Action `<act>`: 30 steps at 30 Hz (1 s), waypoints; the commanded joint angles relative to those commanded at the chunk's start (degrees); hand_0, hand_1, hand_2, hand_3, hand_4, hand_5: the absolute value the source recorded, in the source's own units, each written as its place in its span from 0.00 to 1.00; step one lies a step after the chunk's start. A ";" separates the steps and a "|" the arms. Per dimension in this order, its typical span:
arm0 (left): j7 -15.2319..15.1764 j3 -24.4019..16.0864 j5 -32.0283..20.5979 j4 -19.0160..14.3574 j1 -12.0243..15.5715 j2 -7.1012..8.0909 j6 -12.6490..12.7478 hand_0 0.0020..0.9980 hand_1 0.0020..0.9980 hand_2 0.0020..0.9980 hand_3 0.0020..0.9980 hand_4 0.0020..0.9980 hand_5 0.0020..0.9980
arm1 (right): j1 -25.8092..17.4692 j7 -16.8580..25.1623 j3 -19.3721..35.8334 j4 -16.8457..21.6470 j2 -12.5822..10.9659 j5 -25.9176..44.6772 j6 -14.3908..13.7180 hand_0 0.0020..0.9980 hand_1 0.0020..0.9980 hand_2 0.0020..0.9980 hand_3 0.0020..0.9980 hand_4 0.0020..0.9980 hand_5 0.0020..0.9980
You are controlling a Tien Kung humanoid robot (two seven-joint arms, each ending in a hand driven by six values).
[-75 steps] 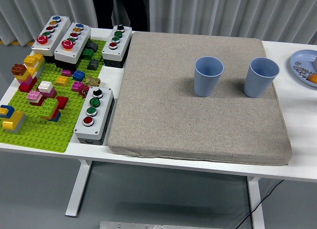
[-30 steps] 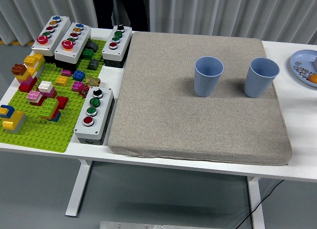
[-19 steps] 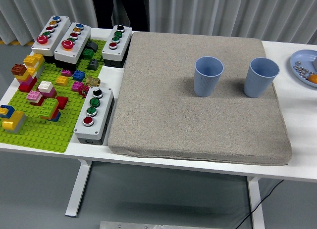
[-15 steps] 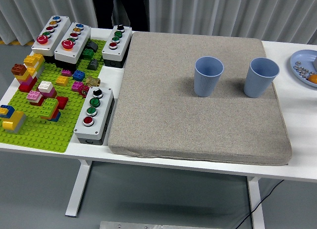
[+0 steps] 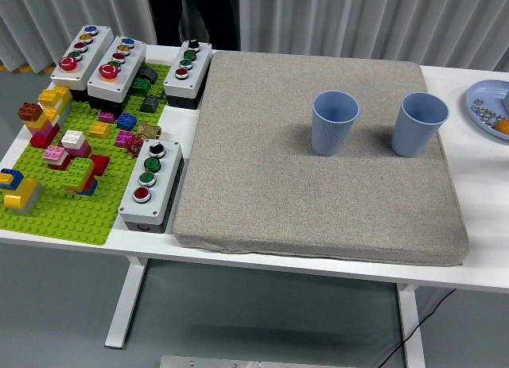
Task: Pick cup pour cup place
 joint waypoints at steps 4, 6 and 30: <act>-0.01 0.17 -0.16 0.00 -0.03 0.00 -0.03 0.77 0.80 0.85 0.76 0.50 0.94 | 0.04 0.00 -0.10 0.17 -0.01 -0.04 -0.02 0.87 0.78 0.83 0.83 0.83 1.00; -0.07 0.20 -0.34 0.00 -0.03 -0.02 0.03 0.77 0.80 0.85 0.76 0.50 0.94 | 0.11 -0.03 -0.15 0.22 -0.02 -0.08 -0.05 0.87 0.78 0.83 0.83 0.83 1.00; -0.51 0.69 -4.31 0.00 0.91 -0.01 0.64 0.75 0.82 0.85 0.77 0.50 0.94 | -0.02 -0.11 -1.51 0.45 0.30 -0.17 -0.16 0.88 0.79 0.83 0.83 0.83 1.00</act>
